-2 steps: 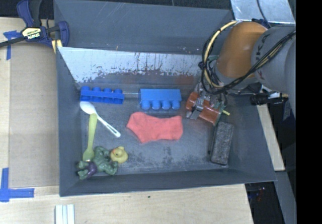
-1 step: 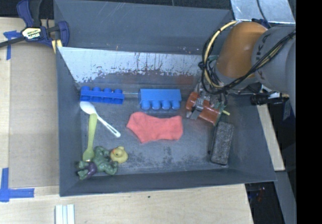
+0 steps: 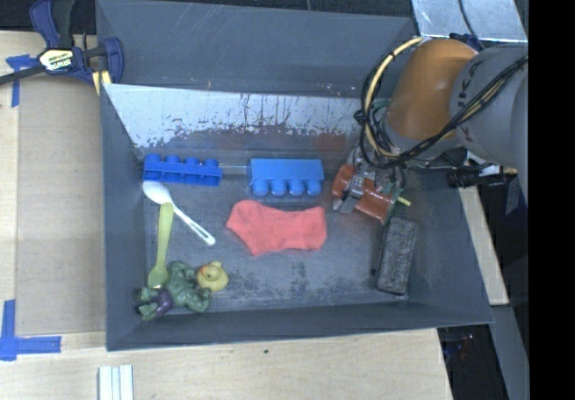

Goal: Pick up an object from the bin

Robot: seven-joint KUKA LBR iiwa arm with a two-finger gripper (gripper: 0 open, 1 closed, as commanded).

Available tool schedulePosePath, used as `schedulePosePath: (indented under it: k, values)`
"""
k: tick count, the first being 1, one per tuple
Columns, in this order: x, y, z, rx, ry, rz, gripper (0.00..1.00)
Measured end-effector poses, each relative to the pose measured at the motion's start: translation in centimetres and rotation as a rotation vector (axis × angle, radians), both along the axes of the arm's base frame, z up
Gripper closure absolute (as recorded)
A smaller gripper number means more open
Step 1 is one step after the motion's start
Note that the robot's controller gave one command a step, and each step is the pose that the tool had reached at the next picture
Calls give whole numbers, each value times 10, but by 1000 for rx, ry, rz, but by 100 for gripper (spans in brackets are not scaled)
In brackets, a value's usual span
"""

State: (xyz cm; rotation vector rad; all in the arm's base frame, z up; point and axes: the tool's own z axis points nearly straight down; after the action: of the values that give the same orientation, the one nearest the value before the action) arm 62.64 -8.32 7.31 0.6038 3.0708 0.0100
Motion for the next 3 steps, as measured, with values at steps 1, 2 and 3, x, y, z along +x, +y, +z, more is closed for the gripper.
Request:
schedulePosePath:
  k: [1, 2, 3]
  values:
    - [0, 0, 0, 0, 0, 0, 100]
    - [0, 0, 0, -1, 0, 0, 100]
    - [0, 0, 0, -1, 0, 0, 100]
